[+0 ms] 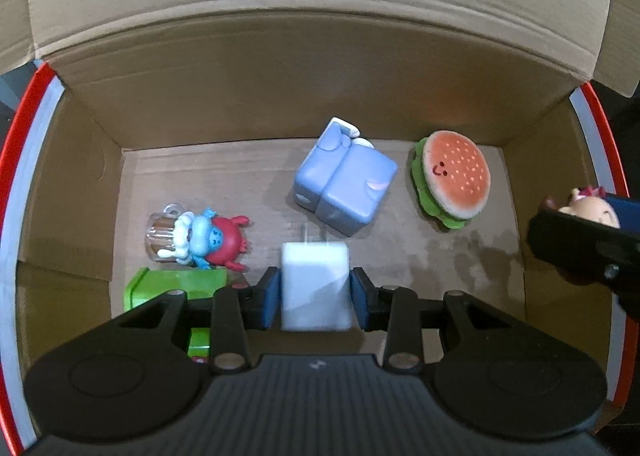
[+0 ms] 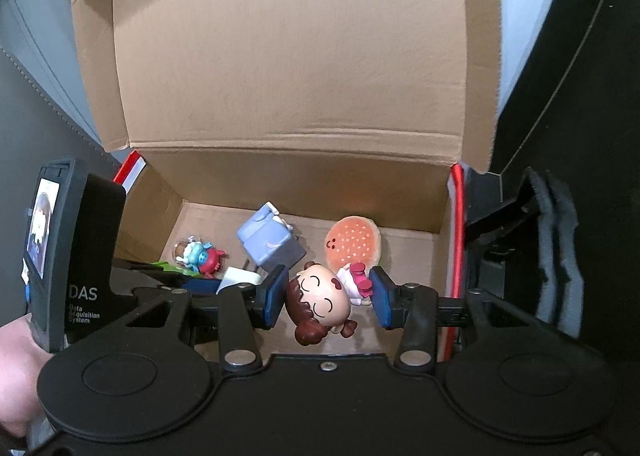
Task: Organize objects
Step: 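Lower the charger and doll onto the box floor and open both grippers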
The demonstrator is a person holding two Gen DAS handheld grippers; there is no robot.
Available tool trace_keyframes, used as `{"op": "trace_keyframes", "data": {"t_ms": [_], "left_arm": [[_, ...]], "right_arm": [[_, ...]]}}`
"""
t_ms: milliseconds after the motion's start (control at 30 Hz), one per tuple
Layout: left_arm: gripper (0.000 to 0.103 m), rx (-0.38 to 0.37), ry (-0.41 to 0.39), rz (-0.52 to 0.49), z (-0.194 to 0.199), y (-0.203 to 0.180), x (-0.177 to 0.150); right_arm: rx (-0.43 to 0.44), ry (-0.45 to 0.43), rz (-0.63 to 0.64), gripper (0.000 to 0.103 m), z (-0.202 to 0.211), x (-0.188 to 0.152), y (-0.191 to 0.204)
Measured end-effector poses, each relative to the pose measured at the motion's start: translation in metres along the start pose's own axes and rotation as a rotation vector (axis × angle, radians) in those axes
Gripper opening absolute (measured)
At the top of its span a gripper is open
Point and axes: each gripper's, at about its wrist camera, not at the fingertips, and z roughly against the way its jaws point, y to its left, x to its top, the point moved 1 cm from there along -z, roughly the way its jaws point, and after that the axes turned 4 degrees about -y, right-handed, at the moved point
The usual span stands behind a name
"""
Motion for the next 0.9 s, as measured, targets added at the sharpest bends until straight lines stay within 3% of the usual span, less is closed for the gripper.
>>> {"op": "trace_keyframes", "data": {"t_ms": [233,567,900], "left_arm": [[0.04,-0.008,0.005,0.016,0.007,0.003,0.003],[0.04,-0.031,-0.05,0.049,0.043,0.014,0.008],[0.04,-0.036,-0.095,0.071,0.081,0.033,0.003]], "right_arm": [[0.005,0.003,0.002,0.044,-0.007,0.0,0.001],[0.014,0.006,-0.036,0.044,-0.014,0.0,-0.003],[-0.014,0.048,0.028,0.044,-0.03,-0.008,0.013]]}}
